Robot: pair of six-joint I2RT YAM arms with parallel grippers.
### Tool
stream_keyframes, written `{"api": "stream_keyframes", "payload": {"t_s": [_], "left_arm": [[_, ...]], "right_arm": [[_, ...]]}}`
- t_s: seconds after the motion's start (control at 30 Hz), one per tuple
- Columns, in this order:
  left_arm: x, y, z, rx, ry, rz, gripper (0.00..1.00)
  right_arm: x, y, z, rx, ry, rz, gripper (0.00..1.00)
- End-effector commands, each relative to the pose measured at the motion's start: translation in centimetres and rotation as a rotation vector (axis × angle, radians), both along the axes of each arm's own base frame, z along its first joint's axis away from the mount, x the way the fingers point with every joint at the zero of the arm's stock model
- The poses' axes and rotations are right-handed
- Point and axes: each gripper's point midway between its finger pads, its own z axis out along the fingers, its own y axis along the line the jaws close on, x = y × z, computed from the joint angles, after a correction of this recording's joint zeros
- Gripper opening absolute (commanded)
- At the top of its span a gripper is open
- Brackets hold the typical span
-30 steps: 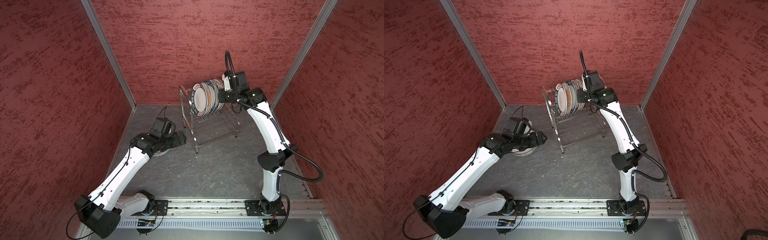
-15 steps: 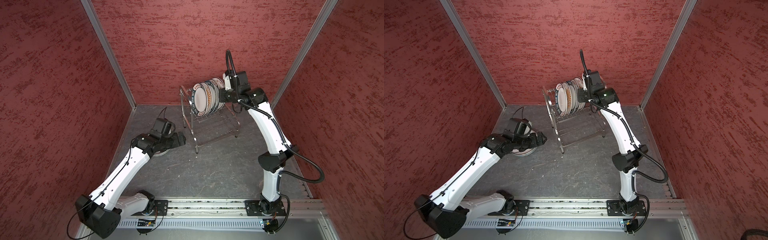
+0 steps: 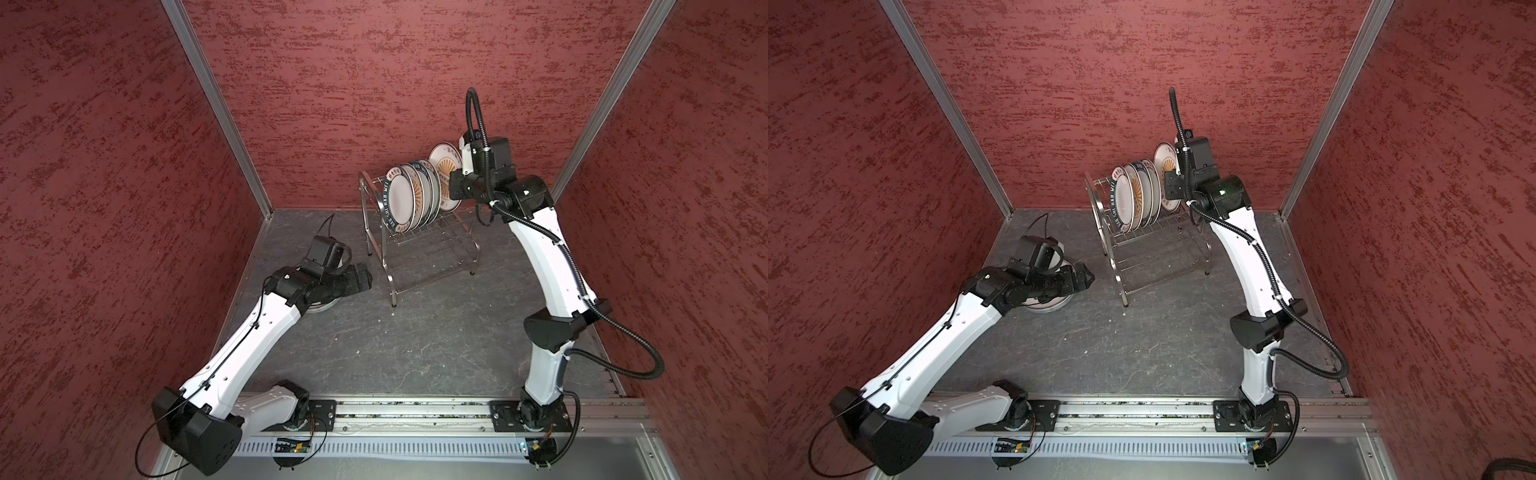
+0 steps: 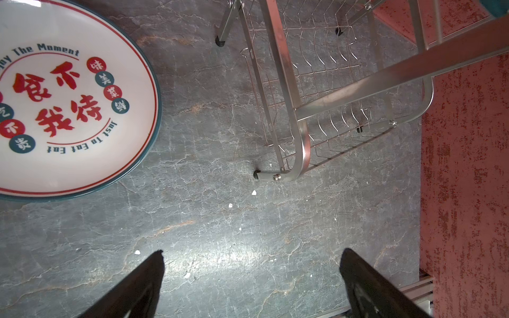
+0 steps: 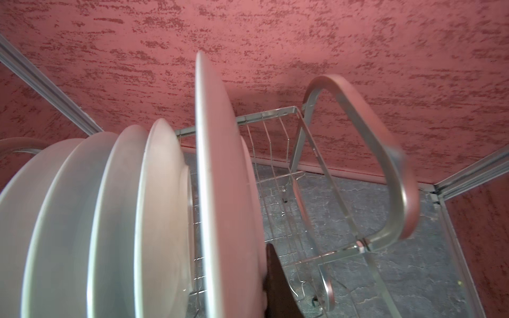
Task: Unload the plates from the dish rack
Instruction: Pick up the plate from the dish rack, then place the plate at the bottom-center of the table.
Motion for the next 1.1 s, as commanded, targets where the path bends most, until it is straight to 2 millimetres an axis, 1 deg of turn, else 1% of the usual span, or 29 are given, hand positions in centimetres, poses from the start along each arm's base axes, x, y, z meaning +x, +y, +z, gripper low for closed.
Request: {"api": "stream_keyframes", "payload": {"t_s": [0.0, 0.1, 0.2, 0.37, 0.57, 0.6, 0.67, 0.7, 0.73, 0.8, 0.87, 0.9, 1.0, 1.07], "left_arm": [[0.5, 0.0, 0.5, -0.006, -0.021, 0.007, 0.99], [0.5, 0.2, 0.5, -0.002, -0.021, 0.015, 0.99], [0.6, 0.3, 0.6, -0.005, -0.021, 0.029, 0.99], [0.6, 0.2, 0.9, -0.014, -0.029, 0.028, 0.99], [0.5, 0.0, 0.9, -0.027, -0.035, 0.018, 1.00], [0.4, -0.1, 0.8, -0.028, -0.033, 0.016, 0.99], [0.4, -0.2, 0.8, -0.030, -0.033, 0.012, 0.99], [0.4, -0.3, 0.8, -0.033, -0.034, 0.008, 1.00], [0.3, -0.4, 0.9, -0.036, -0.038, 0.004, 0.99], [0.3, -0.6, 0.9, -0.041, -0.042, -0.002, 1.00], [0.2, -0.8, 0.9, -0.041, -0.044, -0.010, 0.99], [0.2, -0.8, 1.0, -0.041, -0.046, -0.012, 0.99], [0.0, -1.1, 0.8, -0.044, -0.044, -0.022, 0.99], [-0.1, -1.4, 0.6, -0.048, -0.040, -0.029, 0.99]], "right_arm": [[-1.7, -2.3, 6.4, 0.013, -0.183, -0.068, 0.01], [-2.7, -3.3, 8.2, 0.013, -0.233, -0.094, 0.00], [-4.0, -4.6, 9.9, 0.016, -0.268, -0.127, 0.00], [-6.7, -7.0, 11.8, 0.023, -0.307, -0.185, 0.00], [-9.7, -9.8, 11.5, 0.033, -0.326, -0.265, 0.00], [-10.3, -10.4, 11.2, 0.031, -0.325, -0.282, 0.00], [-12.1, -11.9, 10.9, 0.050, -0.334, -0.325, 0.00], [-12.6, -12.4, 10.0, 0.046, -0.324, -0.343, 0.00], [-13.6, -13.2, 9.9, 0.059, -0.336, -0.364, 0.00], [-15.0, -14.3, 8.4, 0.077, -0.326, -0.396, 0.00], [-16.6, -15.2, 6.5, 0.109, -0.294, -0.421, 0.00], [-17.0, -15.4, 5.8, 0.124, -0.280, -0.424, 0.00], [-18.7, -15.4, 2.6, 0.182, -0.201, -0.415, 0.00], [-19.5, -14.6, 0.0, 0.235, -0.133, -0.370, 0.00]]}}
